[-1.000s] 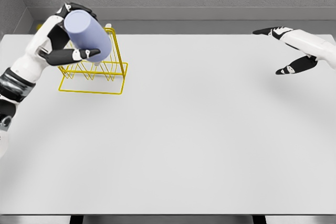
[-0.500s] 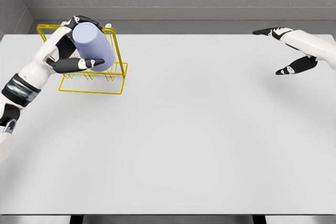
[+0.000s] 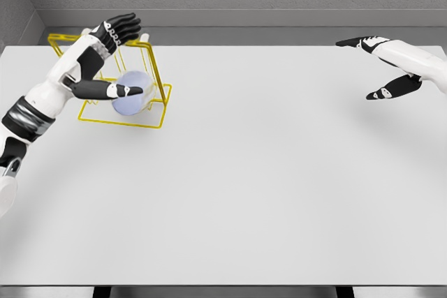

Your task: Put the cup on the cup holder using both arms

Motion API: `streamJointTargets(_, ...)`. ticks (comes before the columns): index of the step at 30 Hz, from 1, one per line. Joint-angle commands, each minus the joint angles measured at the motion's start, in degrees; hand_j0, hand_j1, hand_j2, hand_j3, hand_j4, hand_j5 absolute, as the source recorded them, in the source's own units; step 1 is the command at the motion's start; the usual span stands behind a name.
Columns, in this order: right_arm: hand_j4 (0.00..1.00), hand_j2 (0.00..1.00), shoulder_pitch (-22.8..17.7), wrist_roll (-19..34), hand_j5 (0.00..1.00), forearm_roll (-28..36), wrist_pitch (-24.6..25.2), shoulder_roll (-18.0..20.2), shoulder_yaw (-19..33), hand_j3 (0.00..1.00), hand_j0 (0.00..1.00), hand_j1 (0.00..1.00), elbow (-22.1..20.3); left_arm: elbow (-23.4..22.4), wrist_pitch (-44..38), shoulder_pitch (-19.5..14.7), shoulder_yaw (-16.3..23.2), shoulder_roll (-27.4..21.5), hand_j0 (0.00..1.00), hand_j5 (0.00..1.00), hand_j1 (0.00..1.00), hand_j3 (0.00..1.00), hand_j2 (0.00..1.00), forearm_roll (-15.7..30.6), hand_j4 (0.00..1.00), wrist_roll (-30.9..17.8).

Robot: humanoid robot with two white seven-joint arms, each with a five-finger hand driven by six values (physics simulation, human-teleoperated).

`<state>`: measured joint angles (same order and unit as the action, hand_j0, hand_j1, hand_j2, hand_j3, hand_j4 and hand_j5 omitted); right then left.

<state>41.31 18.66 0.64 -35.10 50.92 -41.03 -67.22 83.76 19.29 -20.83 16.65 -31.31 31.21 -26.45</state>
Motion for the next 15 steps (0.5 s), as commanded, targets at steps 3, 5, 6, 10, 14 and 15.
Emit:
streamJointTargets(3, 1.00, 1.00, 0.00, -0.03, 1.00, 0.42, 0.10, 0.06, -0.02, 1.00, 1.00, 1.00, -0.02, 0.27, 0.22, 0.09, -0.12, -0.07, 1.00, 1.00, 1.00, 1.00, 1.00, 0.34, 1.00, -0.09)
streamJointTargets(5, 1.00, 1.00, 0.00, -0.03, 1.00, 0.42, 0.10, 0.06, -0.02, 1.00, 1.00, 1.00, -0.02, 0.36, 0.66, 0.09, -0.12, -0.16, 1.00, 1.00, 1.00, 1.00, 1.00, 0.34, 1.00, -1.14)
streamJointTargets(6, 1.00, 1.00, 0.00, -0.03, 1.00, 0.42, 0.10, 0.06, 0.07, 1.00, 1.00, 1.00, -0.02, 0.44, 1.71, 0.18, -0.12, -0.24, 1.00, 1.00, 1.00, 1.00, 1.00, 0.43, 1.00, -1.23)
streamJointTargets(10, 1.00, 1.00, 0.00, -0.03, 1.00, 0.42, 0.10, 0.06, 0.07, 1.00, 1.00, 1.00, -0.02, 3.87, 3.56, 2.37, -3.11, -1.91, 1.00, 1.00, 1.00, 1.00, 1.00, 0.52, 1.00, -5.19)
streamJointTargets(14, 1.00, 1.00, 0.00, -0.03, 1.00, 0.42, 0.10, 0.06, 0.07, 1.00, 1.00, 1.00, -0.02, 5.28, 10.15, 4.04, -4.43, -2.97, 1.00, 1.00, 1.00, 1.00, 1.00, 0.52, 1.00, -7.21)
streamJointTargets(15, 1.00, 1.00, 0.00, -0.03, 1.00, 0.42, 0.10, 0.06, 0.07, 1.00, 1.00, 1.00, -0.02, 5.89, 10.50, 4.13, -4.96, -3.14, 1.00, 1.00, 1.00, 1.00, 1.00, 0.52, 1.00, -8.00)
